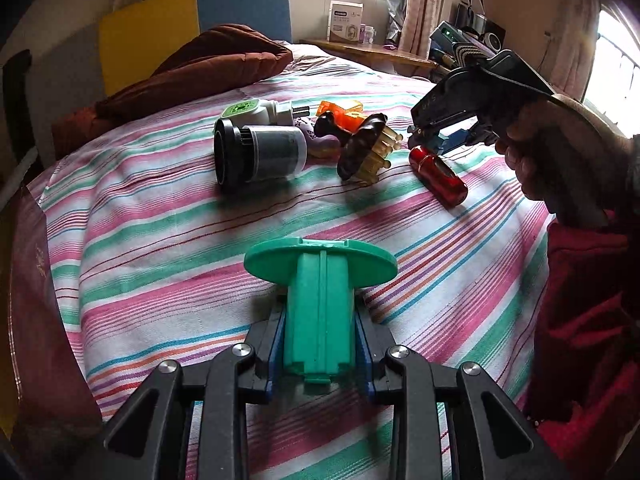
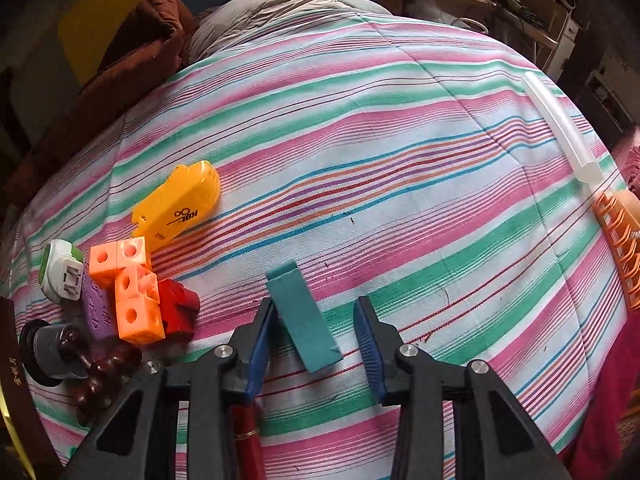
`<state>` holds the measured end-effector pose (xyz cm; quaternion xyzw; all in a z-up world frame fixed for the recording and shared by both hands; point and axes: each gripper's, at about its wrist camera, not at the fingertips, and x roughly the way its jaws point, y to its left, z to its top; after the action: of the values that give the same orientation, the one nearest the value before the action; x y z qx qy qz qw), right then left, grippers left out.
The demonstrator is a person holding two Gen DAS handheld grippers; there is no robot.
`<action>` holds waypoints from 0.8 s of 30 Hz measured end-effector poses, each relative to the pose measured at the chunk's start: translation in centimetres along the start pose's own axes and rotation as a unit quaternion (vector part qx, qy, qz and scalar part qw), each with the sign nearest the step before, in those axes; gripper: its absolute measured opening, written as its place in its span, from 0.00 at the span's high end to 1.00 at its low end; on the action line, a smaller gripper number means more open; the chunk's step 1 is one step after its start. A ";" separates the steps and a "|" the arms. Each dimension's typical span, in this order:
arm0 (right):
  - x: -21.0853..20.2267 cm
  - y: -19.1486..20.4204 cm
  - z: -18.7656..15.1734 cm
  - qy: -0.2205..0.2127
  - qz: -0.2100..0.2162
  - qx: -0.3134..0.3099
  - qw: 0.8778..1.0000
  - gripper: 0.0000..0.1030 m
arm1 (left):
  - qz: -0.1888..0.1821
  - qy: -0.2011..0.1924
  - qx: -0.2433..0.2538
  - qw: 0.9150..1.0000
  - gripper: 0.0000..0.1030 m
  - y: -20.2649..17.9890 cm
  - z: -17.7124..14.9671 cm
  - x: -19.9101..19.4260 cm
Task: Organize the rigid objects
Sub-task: 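Grasp the teal puzzle piece with the right tool while the left tool holds the spool, then carry the teal spool into the gold tray and open the left tool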
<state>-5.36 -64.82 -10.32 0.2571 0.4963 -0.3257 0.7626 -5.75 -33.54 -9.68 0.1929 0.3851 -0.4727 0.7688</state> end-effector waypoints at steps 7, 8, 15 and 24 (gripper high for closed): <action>-0.6 -0.2 0.0 -0.010 -0.018 -0.015 1.000 0.78 | 0.000 0.007 -0.009 1.000 0.71 0.2 0.2 -0.3; -0.5 0.0 0.0 -0.012 -0.023 -0.021 0.999 0.78 | -0.001 0.009 -0.013 1.000 0.71 0.3 0.4 -0.4; -0.5 0.4 -0.2 -0.016 -0.028 -0.027 0.999 0.79 | -0.001 -0.013 -0.029 0.999 0.71 0.9 1.1 -3.7; -1.2 1.2 -1.2 -0.023 -0.047 -0.051 0.997 0.79 | 0.056 -0.061 -0.136 0.987 0.71 9.7 2.1 -11.1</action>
<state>-5.52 -62.85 -9.62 0.1865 0.5059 -0.3411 0.7700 0.77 -23.86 -0.35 0.0783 0.3869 -0.3832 0.8351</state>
